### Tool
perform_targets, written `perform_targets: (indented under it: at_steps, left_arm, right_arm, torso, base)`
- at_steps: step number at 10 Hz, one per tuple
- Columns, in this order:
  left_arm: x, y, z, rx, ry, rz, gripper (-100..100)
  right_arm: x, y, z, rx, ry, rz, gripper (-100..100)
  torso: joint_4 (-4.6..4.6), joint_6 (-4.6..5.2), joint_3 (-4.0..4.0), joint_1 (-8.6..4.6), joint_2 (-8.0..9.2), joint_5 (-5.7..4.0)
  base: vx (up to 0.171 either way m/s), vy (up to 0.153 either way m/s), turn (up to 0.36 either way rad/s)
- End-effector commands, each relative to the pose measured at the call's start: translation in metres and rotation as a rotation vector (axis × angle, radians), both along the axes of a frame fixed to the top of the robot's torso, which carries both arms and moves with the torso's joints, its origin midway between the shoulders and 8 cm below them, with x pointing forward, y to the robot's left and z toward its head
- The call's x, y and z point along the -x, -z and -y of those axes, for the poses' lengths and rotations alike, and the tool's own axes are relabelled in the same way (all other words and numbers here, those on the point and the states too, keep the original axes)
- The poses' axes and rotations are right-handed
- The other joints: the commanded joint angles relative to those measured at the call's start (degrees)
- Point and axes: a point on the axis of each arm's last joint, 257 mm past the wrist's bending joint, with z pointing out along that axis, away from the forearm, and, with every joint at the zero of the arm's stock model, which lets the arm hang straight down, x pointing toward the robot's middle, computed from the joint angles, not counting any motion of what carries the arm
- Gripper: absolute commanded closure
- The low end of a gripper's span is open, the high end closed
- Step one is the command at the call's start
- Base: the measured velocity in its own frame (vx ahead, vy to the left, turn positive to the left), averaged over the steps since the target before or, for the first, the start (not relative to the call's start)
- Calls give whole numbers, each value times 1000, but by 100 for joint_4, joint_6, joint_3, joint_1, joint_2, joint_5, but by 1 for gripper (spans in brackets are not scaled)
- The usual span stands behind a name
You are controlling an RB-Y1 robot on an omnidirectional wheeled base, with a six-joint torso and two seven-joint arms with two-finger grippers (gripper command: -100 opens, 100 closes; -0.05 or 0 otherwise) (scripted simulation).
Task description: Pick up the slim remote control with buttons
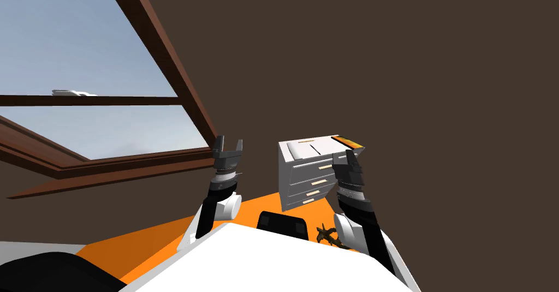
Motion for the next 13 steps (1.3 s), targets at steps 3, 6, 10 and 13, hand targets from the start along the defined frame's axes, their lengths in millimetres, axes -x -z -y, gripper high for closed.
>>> perform_targets:
  at_steps: [3, 6, 10, 13]
  left_arm:
    - [0, 0, 0, 0, 0, 0, 0]
    - [0, 0, 0, 0, 0, 0, 0]
    - [0, 0, 0, 0, 0, 0, 0]
    - [0, 0, 0, 0, 0, 0, 0]
  right_arm:
    - [6, 14, 16, 70, -26, -19, -100]
    - [15, 28, 39, 140, -47, -46, -100]
    - [29, 42, 69, 234, -78, -90, -100]
    - [40, 50, 90, 311, -108, -134, -100]
  torso:
    - [2, 0, 5, 15, 8, 3]
    - [2, 0, 5, 24, 9, 5]
    - [1, 0, 2, 22, 3, 6]
    - [2, 0, 4, 21, 6, 5]
  base:
    - [-17, 46, 6]
    - [-18, 71, 15]
    - [-9, 71, 20]
    - [-12, 66, 30]
